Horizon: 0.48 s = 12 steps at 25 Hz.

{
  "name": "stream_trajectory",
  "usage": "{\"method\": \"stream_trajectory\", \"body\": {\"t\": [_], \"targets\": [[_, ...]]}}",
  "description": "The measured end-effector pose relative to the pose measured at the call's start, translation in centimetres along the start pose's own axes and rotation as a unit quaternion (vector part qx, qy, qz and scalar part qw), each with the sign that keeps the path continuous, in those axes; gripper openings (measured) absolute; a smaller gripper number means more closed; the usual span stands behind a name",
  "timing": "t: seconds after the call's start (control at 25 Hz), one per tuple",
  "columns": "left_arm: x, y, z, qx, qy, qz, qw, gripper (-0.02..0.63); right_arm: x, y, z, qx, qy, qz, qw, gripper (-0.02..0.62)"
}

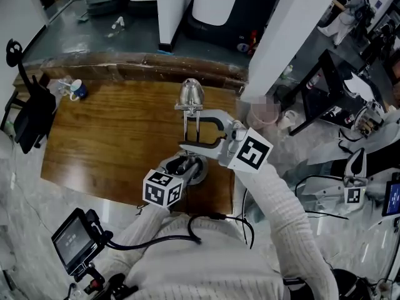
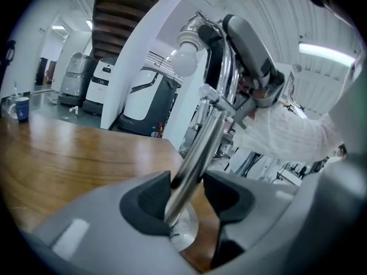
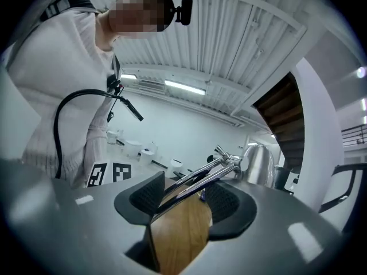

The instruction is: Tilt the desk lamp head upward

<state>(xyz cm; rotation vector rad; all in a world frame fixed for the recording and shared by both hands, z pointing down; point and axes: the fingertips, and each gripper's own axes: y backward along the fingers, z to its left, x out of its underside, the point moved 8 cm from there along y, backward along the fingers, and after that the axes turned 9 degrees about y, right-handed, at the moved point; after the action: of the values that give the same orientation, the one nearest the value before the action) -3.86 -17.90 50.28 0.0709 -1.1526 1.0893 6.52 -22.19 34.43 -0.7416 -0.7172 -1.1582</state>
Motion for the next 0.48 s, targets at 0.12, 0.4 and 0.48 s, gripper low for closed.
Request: {"method": "stream_trajectory", "body": {"t": [0.12,0.4,0.48], "targets": [[-0.1,0.0,0.0,0.000,0.000,0.000,1.0000,0.183,-0.2,-0.1,-0.2,0.006,-0.013,-0.028,0.999,0.210],[-0.1,0.1,0.0,0.008,0.007,-0.011,0.9999,0.186,0.2,0.3,-0.4,0.061,-0.079,-0.059,0.993,0.249],[-0.2,0.2,0.0,0.014,0.012,-0.015,0.9997,0.188,1.0,0.7,-0.4,0.075,-0.128,-0.050,0.988,0.311]]}}
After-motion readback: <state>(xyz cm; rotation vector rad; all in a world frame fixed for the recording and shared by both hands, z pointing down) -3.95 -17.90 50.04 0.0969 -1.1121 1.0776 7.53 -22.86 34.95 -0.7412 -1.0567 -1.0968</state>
